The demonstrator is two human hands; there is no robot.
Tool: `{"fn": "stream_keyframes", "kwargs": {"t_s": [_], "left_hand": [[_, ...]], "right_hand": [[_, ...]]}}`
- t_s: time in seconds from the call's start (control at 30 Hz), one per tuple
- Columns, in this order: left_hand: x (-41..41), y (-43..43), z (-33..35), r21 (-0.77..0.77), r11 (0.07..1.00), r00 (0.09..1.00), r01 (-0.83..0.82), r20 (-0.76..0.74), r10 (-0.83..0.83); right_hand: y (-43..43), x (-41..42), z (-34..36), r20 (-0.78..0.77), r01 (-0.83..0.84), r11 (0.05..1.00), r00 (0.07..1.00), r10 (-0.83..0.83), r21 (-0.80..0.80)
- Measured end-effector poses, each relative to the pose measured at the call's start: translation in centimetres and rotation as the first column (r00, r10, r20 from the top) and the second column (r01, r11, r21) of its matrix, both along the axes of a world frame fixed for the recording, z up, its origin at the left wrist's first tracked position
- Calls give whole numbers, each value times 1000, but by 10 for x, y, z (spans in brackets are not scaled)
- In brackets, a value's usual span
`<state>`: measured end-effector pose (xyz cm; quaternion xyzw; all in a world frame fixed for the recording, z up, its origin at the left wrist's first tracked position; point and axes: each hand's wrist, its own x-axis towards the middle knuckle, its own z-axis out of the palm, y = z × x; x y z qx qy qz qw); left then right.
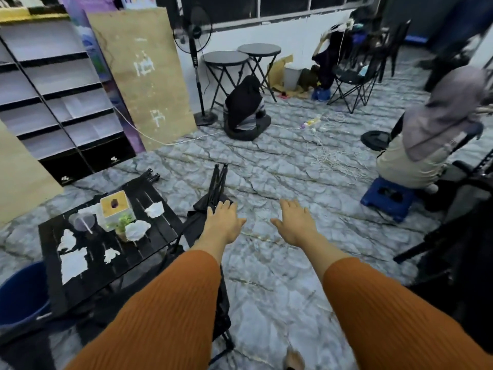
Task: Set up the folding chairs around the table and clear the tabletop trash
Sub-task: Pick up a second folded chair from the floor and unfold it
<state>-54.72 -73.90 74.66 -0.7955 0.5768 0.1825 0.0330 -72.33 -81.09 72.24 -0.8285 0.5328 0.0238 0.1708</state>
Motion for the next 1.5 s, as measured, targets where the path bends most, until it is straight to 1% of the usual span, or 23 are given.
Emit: {"fn": "stream_keyframes", "kwargs": {"t_s": [0.1,0.17,0.37,0.5,0.6,0.7,0.97,1.17,1.4,1.5], "left_hand": [[-3,-55,4,-3,1000,1000,-24,-20,24],[-2,-93,8,-10,998,998,-54,-29,54],[14,-197,10,-102,985,990,-140,-33,137],[35,-260,4,-80,978,981,-192,-51,188],[56,-311,2,-98,974,978,-207,-36,204],[85,-366,3,-90,970,975,-224,-11,224],[178,-520,9,-82,957,960,-280,9,282],[233,-608,4,-93,946,950,-311,-10,312],[302,-705,-11,-88,908,910,-410,33,414],[330,-749,-14,-78,865,867,-496,-4,498]], "right_hand": [[-56,1,8,5,-35,999,999,35,-14],[-95,1,15,13,-60,998,998,60,4],[-209,14,24,21,-128,992,992,128,-16],[-273,36,19,10,-167,985,986,167,-31],[-324,59,13,3,-188,982,982,188,-21],[-383,91,11,-7,-198,980,980,198,-16],[-542,185,20,26,-212,977,977,212,9],[-638,243,18,24,-232,973,972,232,-11],[-764,329,10,-1,-380,923,925,380,-57],[-822,373,12,-6,-457,888,889,457,-53]]}}
